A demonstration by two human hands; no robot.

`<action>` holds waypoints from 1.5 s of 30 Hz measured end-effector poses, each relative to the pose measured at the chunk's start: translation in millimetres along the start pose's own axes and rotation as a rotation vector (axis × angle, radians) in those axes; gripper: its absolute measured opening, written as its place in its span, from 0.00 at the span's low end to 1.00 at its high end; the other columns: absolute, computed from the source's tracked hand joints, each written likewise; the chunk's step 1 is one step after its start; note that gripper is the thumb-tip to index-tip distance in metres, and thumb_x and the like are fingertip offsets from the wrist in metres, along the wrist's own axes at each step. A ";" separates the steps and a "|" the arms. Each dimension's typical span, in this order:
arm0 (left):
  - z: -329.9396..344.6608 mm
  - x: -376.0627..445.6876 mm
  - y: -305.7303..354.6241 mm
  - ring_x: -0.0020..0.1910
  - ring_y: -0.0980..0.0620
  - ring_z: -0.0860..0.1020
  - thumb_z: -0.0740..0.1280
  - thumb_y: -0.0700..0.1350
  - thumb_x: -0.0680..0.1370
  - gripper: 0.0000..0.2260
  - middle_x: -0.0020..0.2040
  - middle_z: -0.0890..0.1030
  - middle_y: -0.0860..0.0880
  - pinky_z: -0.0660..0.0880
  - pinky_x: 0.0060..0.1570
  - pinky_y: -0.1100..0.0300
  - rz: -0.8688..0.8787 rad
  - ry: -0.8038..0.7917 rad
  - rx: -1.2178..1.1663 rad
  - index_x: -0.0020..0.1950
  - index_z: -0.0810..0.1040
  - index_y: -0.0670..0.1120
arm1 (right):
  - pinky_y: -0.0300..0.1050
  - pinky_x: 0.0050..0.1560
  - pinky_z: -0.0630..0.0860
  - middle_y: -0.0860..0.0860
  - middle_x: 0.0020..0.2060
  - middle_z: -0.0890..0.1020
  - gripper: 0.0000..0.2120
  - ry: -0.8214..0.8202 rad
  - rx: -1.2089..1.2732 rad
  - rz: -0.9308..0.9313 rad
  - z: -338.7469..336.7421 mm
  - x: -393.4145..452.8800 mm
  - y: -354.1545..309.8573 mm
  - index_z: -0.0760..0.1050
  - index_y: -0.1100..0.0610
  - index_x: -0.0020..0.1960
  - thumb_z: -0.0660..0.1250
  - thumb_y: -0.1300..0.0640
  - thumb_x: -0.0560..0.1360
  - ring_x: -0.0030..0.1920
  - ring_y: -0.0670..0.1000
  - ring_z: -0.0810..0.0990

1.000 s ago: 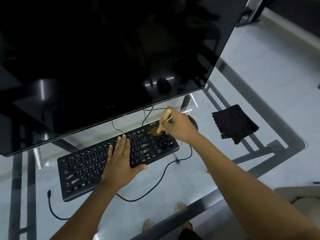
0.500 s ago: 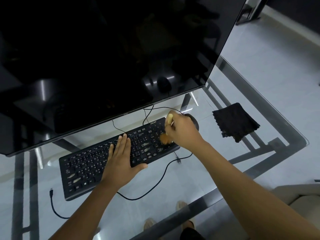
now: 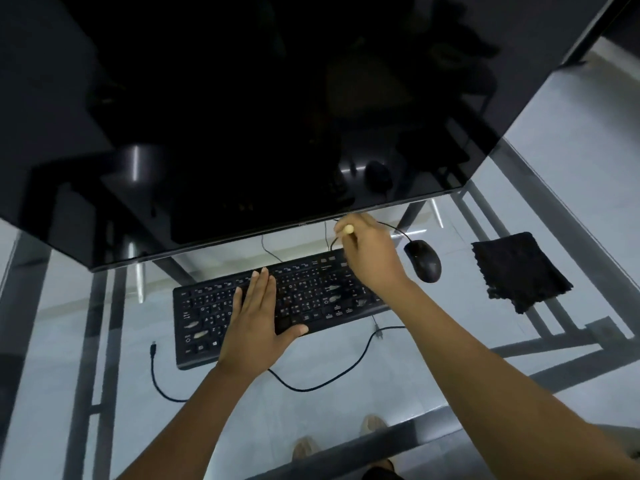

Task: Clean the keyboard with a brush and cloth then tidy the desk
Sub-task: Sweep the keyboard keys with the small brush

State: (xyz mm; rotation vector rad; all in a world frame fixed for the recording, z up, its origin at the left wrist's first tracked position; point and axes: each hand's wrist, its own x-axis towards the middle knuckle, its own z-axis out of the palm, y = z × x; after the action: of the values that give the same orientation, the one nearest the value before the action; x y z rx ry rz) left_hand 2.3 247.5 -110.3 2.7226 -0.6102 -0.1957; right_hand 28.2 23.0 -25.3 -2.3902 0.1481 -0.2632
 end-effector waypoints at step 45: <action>-15.3 -77.6 -80.9 0.77 0.52 0.41 0.55 0.73 0.71 0.47 0.79 0.48 0.47 0.41 0.74 0.46 -0.306 0.223 -0.060 0.78 0.49 0.41 | 0.41 0.40 0.81 0.50 0.39 0.84 0.05 -0.156 0.111 -0.139 83.2 -10.7 -83.0 0.74 0.57 0.47 0.66 0.56 0.79 0.38 0.44 0.83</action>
State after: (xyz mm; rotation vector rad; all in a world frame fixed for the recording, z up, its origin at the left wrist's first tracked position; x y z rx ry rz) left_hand -32.8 354.6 -120.5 2.7151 -0.1221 0.0168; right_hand 39.7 140.3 -31.0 -2.3029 -0.1027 -0.1447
